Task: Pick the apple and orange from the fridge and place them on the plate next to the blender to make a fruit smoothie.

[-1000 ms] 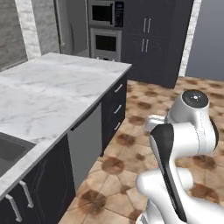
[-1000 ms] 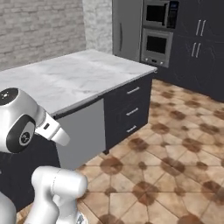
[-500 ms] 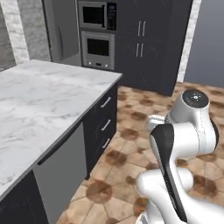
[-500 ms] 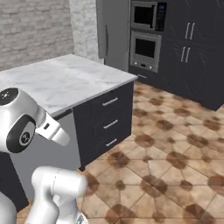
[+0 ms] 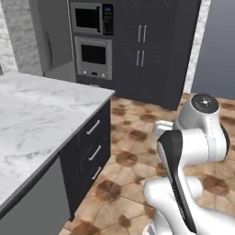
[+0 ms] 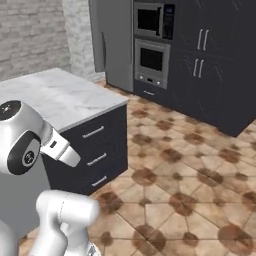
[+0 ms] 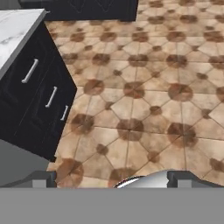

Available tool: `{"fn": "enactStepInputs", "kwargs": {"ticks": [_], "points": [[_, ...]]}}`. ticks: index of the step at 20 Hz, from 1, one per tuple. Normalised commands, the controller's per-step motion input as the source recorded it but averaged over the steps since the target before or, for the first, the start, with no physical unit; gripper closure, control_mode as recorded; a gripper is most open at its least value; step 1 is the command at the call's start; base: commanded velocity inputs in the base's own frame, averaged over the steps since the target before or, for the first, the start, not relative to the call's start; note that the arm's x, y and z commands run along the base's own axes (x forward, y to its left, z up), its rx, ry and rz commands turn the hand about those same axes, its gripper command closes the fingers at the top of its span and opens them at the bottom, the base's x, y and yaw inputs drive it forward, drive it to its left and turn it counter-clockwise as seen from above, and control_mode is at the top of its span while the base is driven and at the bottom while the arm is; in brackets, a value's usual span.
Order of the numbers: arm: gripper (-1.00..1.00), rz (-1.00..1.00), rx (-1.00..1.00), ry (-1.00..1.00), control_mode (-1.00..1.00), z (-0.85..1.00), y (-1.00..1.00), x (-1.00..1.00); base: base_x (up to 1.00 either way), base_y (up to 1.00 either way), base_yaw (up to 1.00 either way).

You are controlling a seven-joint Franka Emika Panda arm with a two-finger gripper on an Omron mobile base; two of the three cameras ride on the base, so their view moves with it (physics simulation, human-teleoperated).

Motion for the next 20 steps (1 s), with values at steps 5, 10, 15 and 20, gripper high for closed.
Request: {"fn": "enactStepInputs", "kwargs": {"ticks": [5,10,15,20], "points": [[-1.00,0.00,0.00,0.00,1.00,0.00,0.00,0.00,1.00,-0.62,0.00],[-1.00,0.00,0.00,0.00,1.00,0.00,0.00,0.00,1.00,-0.61,0.00],[-1.00,0.00,0.00,0.00,1.00,0.00,0.00,0.00,1.00,-0.53,0.01],[-1.00,0.00,0.00,0.00,1.00,0.00,0.00,0.00,1.00,-0.38,0.02]]}}
